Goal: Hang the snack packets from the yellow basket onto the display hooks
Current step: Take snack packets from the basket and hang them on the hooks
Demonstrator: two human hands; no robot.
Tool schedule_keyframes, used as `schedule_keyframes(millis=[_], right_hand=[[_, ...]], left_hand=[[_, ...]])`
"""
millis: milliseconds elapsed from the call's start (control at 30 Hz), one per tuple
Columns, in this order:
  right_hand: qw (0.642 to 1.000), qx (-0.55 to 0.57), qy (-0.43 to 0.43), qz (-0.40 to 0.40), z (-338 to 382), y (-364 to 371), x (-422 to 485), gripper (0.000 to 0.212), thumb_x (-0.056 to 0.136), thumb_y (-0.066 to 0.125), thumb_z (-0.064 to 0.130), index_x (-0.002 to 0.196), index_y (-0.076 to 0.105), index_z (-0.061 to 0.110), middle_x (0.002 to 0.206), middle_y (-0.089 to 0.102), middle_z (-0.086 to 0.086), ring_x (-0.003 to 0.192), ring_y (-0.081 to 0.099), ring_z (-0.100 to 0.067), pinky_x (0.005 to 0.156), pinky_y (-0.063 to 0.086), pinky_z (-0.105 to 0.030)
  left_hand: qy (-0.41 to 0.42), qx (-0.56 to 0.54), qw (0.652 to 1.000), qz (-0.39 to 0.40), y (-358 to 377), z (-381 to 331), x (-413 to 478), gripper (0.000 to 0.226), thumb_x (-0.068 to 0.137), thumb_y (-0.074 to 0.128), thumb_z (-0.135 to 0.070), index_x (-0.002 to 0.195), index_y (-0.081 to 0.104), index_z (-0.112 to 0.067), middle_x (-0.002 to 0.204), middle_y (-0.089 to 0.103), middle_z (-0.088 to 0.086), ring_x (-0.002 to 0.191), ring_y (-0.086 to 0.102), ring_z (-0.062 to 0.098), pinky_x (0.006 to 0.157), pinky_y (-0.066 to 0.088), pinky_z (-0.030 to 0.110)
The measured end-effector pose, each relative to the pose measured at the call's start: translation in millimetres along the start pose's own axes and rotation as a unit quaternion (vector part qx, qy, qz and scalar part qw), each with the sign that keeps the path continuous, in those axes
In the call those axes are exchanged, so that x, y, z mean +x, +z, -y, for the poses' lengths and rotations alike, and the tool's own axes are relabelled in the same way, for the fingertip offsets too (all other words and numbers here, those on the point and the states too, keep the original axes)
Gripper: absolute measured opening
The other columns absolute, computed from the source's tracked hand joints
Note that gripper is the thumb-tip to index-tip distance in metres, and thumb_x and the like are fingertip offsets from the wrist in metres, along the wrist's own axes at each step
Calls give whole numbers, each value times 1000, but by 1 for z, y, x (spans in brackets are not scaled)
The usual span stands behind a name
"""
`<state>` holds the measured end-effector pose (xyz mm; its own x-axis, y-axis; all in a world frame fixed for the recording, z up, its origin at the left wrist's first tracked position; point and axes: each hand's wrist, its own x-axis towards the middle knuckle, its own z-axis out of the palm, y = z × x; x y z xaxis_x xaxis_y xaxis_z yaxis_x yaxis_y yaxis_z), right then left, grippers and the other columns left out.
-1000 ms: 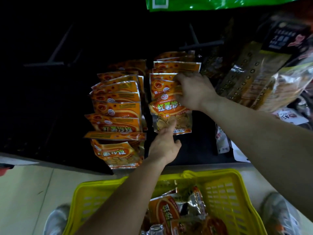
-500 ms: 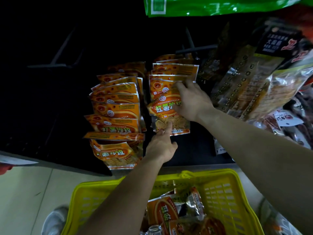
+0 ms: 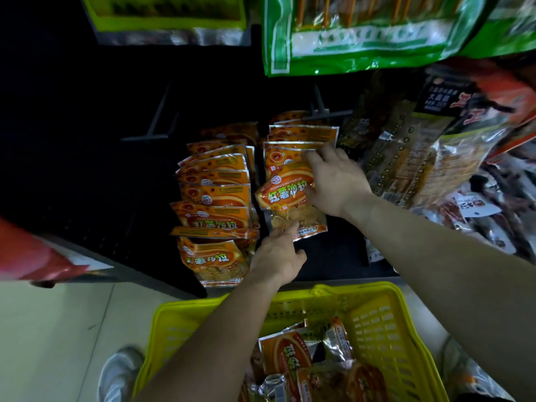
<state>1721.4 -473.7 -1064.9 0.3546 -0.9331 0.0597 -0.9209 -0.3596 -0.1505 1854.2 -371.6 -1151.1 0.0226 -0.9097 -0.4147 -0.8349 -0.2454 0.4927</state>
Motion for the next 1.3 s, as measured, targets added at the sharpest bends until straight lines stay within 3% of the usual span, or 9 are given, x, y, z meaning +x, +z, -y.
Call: schedule_keyframes(millis=[400, 567, 700, 900, 1300], right_hand=[[1000, -27, 4, 8, 31, -74, -113, 55, 92, 59, 38, 140, 40, 20, 132, 46, -12, 122, 43, -36, 96, 43, -52], [998, -21, 26, 51, 40, -72, -173, 63, 86, 63, 37, 142, 38, 21, 137, 43, -10, 127, 39, -36, 99, 42, -51], [993, -19, 33, 109, 45, -51, -221, 69, 89, 62, 41, 148, 31, 24, 144, 38, -9, 134, 34, -37, 105, 38, -51], [981, -4, 47, 190, 49, -6, -267, 69, 90, 59, 42, 150, 29, 25, 147, 35, -8, 136, 32, -33, 103, 39, -48], [926, 24, 120, 356, 28, 114, -285, 78, 84, 68, 48, 149, 32, 23, 147, 39, -13, 132, 41, -37, 101, 42, -48]], left_hand=[[51, 23, 998, -21, -50, -7, -137, 70, 96, 60, -39, 157, 25, -34, 159, 33, 2, 143, 37, 24, 112, 35, 35], [34, 29, 999, -9, -45, 12, -192, 71, 96, 60, -40, 156, 25, -32, 161, 33, 3, 144, 35, 25, 115, 35, 40], [0, 42, 999, 8, -29, 32, -221, 72, 95, 60, -42, 157, 25, -32, 161, 30, 4, 145, 33, 26, 117, 32, 41], [-50, 79, 994, 57, -1, 69, -239, 75, 95, 58, -48, 158, 21, -32, 164, 26, 6, 147, 30, 30, 117, 32, 43], [-80, 105, 982, 135, 59, 132, -191, 64, 92, 63, -41, 150, 37, -28, 140, 53, 15, 124, 54, 36, 94, 49, 39]])
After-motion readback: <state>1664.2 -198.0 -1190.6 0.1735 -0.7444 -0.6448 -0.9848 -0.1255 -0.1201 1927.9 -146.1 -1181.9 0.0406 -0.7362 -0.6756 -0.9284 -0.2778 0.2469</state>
